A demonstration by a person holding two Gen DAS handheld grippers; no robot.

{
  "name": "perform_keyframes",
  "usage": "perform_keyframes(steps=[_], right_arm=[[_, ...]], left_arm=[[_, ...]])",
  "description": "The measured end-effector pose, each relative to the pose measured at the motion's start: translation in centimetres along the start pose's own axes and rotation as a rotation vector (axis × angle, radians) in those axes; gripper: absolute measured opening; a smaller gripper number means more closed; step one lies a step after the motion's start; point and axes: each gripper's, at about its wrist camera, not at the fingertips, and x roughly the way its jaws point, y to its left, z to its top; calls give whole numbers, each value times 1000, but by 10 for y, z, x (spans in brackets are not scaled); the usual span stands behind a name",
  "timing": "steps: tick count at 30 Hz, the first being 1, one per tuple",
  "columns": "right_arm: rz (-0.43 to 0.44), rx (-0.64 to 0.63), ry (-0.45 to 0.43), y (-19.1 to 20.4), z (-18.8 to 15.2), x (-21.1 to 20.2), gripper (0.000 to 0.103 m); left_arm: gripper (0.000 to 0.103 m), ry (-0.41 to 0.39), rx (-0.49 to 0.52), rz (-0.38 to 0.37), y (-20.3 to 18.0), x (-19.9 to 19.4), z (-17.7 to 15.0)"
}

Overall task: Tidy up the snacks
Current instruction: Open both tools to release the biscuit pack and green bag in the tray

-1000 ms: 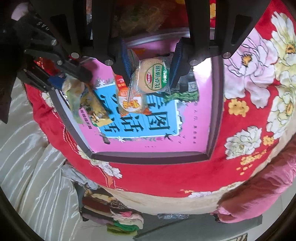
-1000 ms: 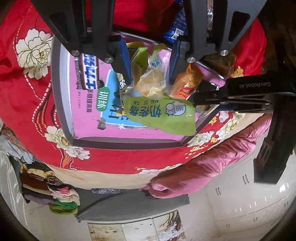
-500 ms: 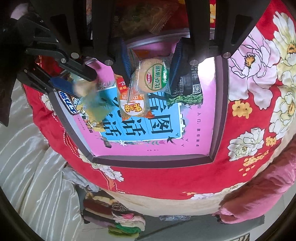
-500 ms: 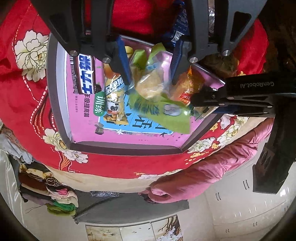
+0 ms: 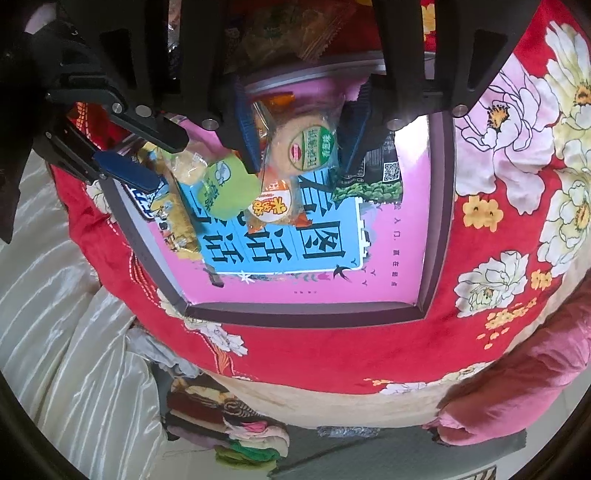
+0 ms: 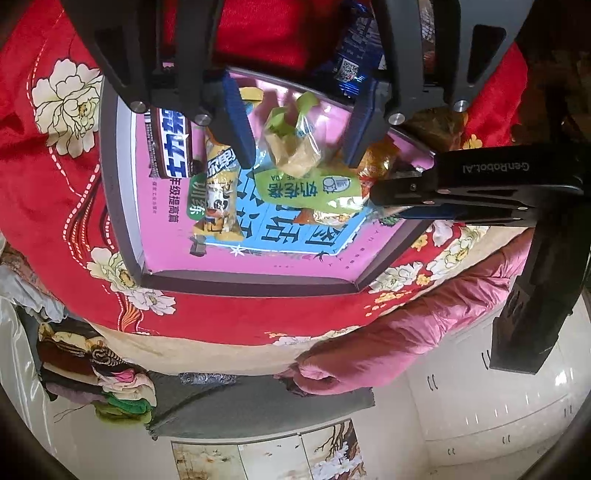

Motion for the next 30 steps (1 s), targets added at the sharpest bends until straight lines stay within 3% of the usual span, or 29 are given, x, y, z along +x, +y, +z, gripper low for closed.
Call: perform_keyframes(steps=[17,30], right_arm=[[12,14,-56,0,4,-15,60],[3,-15,-93,7,4,-23,80]], left_arm=[[74,-26,-7,-41,-6,-17,1],[78,-37,-23,-55,-2,-33,-5]])
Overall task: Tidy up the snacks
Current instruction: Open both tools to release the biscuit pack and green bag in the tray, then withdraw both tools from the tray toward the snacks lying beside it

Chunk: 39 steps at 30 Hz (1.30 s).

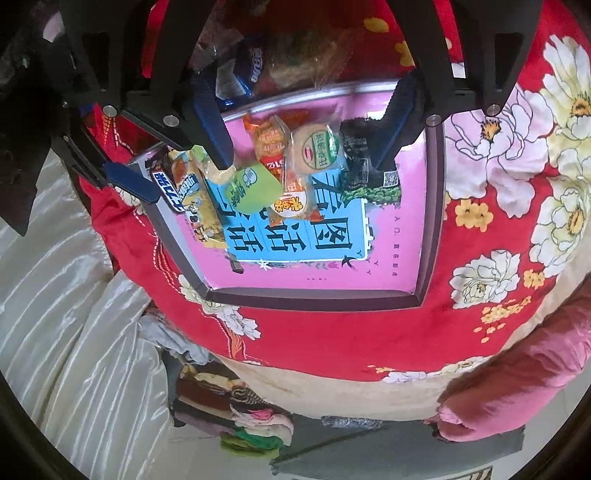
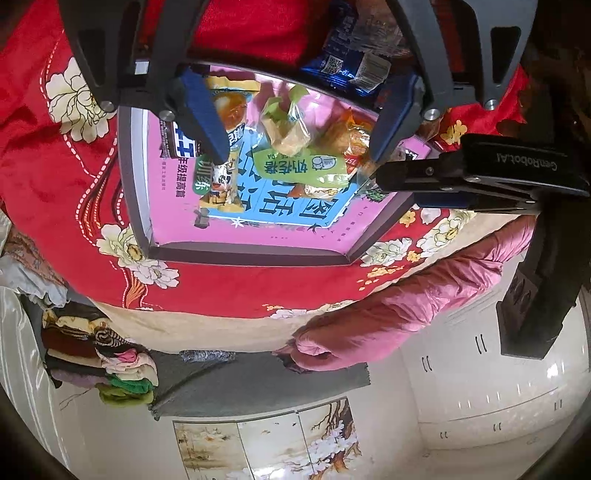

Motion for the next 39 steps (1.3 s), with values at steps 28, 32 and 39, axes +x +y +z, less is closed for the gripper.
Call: perform_keyframes(steps=[28,32,39], right_arm=[[-27,42,-126,-4,6,-43,92],[-32,41,-135,-3,6,-48,93],[-34,43,-143,0,6,-55,94]], left_arm=[[79,-40,4,18,6,-46,-7],[79,-45,7,18,5,-52,-9],[79,-48,3,34,6,-57,-13]])
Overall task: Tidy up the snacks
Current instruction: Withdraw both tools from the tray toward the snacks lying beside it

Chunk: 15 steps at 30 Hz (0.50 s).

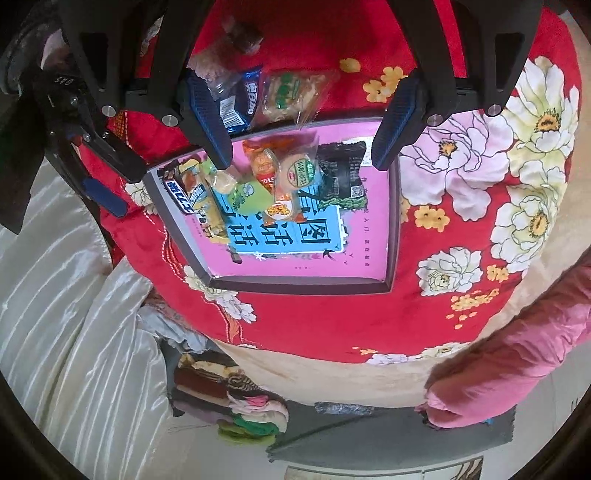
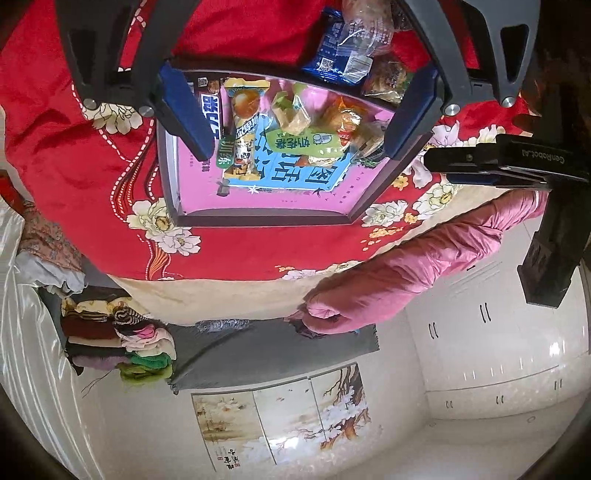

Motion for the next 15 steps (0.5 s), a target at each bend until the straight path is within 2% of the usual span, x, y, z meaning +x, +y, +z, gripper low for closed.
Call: perform_keyframes(steps=[15], right_arm=[[-12,19,8,2,-2,-9,97]], left_arm=[[79,11,44,34,-6,-6,-11]])
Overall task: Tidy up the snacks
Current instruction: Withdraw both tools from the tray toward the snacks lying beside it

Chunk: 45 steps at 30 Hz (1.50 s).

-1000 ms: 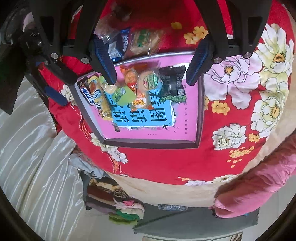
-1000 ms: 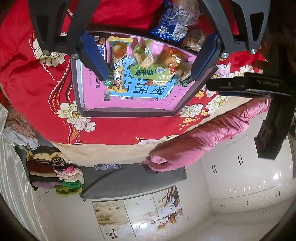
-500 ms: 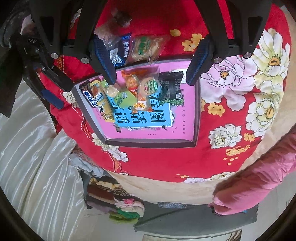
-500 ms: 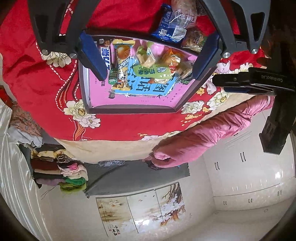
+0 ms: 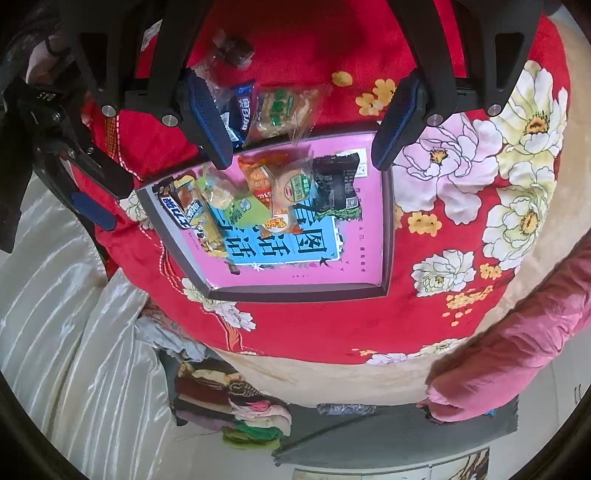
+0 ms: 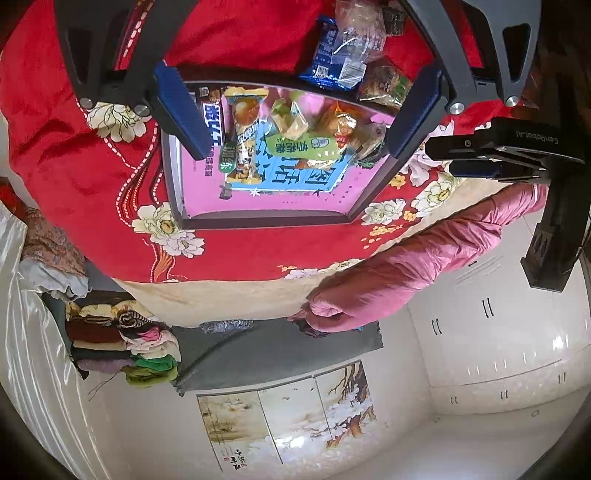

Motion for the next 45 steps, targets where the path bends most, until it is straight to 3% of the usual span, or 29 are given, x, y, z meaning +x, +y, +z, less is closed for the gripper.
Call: perform_keyframes(steps=[23,34,45], right_arm=[[-4,34,82,2,-16,-7,97],[-14,14,107,9,-21,-11,97],[-13,6,166,15,-28,-7,97]], left_arm=[[79,60,21,5,3,-2,-28],[79,86,78,-6,-11,1,-40],[79,163,118,-44,-20,13,-59]])
